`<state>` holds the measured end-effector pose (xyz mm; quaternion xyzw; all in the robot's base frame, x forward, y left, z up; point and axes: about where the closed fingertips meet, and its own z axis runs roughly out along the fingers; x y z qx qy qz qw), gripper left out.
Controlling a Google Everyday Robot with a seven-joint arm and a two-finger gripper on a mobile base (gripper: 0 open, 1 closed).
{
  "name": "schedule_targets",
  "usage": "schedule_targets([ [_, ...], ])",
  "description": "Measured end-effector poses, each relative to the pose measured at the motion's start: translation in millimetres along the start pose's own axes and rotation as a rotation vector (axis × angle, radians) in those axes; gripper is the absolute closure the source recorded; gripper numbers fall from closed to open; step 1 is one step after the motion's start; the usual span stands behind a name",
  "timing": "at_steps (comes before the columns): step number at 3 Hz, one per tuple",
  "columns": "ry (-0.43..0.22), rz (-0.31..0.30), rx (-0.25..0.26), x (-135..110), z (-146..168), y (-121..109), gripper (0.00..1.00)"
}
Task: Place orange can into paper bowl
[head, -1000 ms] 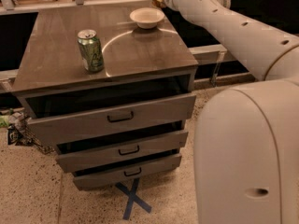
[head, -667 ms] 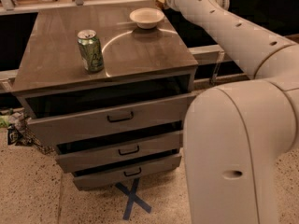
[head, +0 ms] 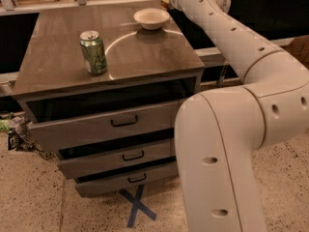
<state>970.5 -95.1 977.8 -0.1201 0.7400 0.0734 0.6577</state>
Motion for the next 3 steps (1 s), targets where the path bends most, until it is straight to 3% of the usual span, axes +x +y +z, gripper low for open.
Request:
schedule_targets([
  [2,0.005,-0.004,-0.019,21,37,11,1.00],
  [3,0.007,-0.015,-0.014,36,54,14,0.75],
])
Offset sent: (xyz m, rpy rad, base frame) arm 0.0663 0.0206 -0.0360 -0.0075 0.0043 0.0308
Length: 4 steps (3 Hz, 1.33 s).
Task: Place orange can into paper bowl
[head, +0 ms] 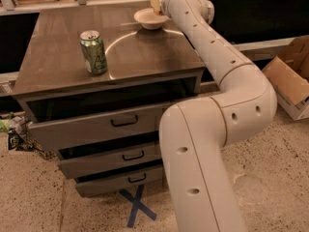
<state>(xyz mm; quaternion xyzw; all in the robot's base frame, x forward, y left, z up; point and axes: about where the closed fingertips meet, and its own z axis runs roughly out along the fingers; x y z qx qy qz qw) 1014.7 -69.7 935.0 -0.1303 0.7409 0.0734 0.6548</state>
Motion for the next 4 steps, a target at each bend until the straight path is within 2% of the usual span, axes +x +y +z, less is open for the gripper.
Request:
schedule_targets([
  [1,0.003,-0.017,0.016,6,9,1,0.51],
  [3,0.010,-0.014,0.009,13,22,16,0.05],
  [4,0.000,-0.003,-0.002,6,21,22,0.00],
])
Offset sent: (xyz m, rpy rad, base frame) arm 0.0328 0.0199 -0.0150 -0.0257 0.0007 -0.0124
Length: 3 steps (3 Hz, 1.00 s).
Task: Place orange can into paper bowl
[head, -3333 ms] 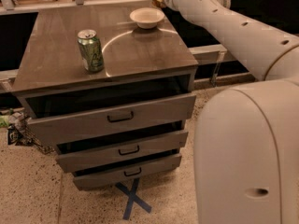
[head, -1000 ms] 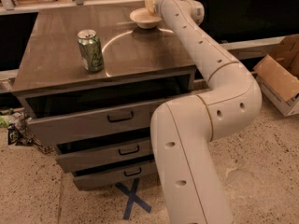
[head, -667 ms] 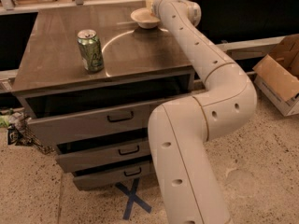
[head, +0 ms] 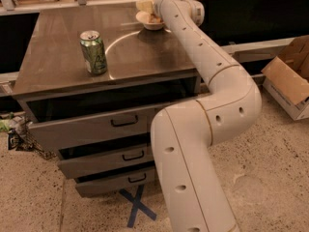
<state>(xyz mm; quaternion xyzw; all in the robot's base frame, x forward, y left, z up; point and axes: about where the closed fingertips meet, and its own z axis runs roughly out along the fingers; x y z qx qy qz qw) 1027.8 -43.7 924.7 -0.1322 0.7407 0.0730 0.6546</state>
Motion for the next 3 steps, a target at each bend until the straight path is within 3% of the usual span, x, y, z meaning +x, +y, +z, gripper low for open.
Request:
schedule_targets([
  [2,-0.068,0.027,0.001,-41,-23,-12,0.00],
  [3,-0.099,0.020,-0.005,-77,-64,-23,0.00],
])
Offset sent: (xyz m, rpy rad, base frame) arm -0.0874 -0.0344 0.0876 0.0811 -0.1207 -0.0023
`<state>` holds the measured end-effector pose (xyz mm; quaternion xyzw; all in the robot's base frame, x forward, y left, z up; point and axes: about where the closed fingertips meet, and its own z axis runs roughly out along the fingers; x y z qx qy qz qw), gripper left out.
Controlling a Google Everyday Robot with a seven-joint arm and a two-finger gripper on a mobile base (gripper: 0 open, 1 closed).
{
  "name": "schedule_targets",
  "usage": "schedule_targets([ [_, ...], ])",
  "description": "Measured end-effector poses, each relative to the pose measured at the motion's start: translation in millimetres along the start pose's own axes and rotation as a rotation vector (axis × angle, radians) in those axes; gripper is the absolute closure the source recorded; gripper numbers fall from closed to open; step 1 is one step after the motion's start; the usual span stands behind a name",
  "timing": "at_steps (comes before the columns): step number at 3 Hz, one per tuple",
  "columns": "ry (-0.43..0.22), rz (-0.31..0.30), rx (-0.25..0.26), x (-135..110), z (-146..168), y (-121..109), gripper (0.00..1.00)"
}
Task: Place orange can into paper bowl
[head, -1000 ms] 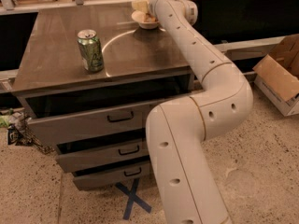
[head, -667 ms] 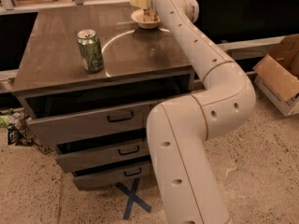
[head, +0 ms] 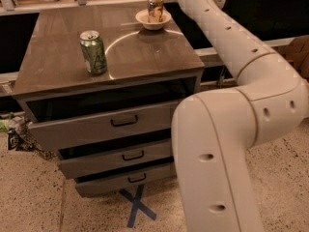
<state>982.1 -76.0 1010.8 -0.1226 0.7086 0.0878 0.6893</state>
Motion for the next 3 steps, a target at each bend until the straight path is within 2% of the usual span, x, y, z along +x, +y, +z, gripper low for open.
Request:
schedule_targets([
  [1,-0.104,-0.014,0.014,-71,-46,3,0.00],
  [2,-0.291,0.084,0.047,-177,-107,8,0.00],
  [3,-0.381,0.111,0.098,-225,-156,-15,0.00],
])
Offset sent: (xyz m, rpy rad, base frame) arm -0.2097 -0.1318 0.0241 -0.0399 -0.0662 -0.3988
